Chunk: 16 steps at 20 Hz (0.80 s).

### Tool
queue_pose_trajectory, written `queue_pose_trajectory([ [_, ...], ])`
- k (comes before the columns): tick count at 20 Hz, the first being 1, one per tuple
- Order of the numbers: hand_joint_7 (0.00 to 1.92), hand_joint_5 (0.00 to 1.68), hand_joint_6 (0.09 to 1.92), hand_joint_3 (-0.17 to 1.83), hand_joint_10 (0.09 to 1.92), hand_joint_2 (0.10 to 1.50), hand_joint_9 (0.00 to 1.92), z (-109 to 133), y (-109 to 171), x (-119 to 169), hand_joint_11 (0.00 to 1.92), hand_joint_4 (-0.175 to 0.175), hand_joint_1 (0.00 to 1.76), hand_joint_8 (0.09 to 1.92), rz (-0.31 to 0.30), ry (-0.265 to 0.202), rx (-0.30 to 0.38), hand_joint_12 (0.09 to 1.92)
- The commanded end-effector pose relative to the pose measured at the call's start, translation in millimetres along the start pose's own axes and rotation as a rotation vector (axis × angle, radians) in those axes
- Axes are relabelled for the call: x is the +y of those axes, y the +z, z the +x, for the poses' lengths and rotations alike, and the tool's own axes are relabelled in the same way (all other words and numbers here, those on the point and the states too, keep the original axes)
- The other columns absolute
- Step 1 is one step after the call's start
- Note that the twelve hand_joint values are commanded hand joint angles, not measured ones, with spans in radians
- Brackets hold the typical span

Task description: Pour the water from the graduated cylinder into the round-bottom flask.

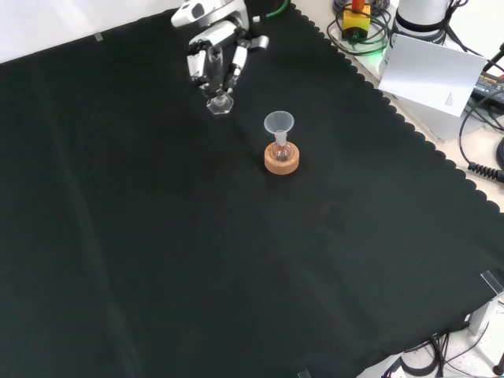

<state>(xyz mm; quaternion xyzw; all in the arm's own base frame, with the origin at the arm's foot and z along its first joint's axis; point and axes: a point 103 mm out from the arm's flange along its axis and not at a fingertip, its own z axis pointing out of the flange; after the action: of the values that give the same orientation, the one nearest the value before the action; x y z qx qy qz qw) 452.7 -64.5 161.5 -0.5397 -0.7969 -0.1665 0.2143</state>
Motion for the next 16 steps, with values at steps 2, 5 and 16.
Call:
queue_pose_trajectory([
  [2,1.23,0.97,1.05,0.04,0.10,1.11,1.40,22.5,-1.8,-41.5,1.20,-0.175,1.15,0.38,0.068,0.046,-0.100,0.79],
  [5,1.23,0.97,1.05,0.04,0.09,1.11,1.40,29.9,1.2,-50.9,1.20,-0.175,1.15,0.38,0.093,0.066,-0.136,0.78],
  [16,1.23,0.97,1.04,0.05,0.09,1.11,1.40,43.3,10.5,-60.7,1.20,-0.175,1.15,0.37,0.278,0.076,-0.317,0.78],
])
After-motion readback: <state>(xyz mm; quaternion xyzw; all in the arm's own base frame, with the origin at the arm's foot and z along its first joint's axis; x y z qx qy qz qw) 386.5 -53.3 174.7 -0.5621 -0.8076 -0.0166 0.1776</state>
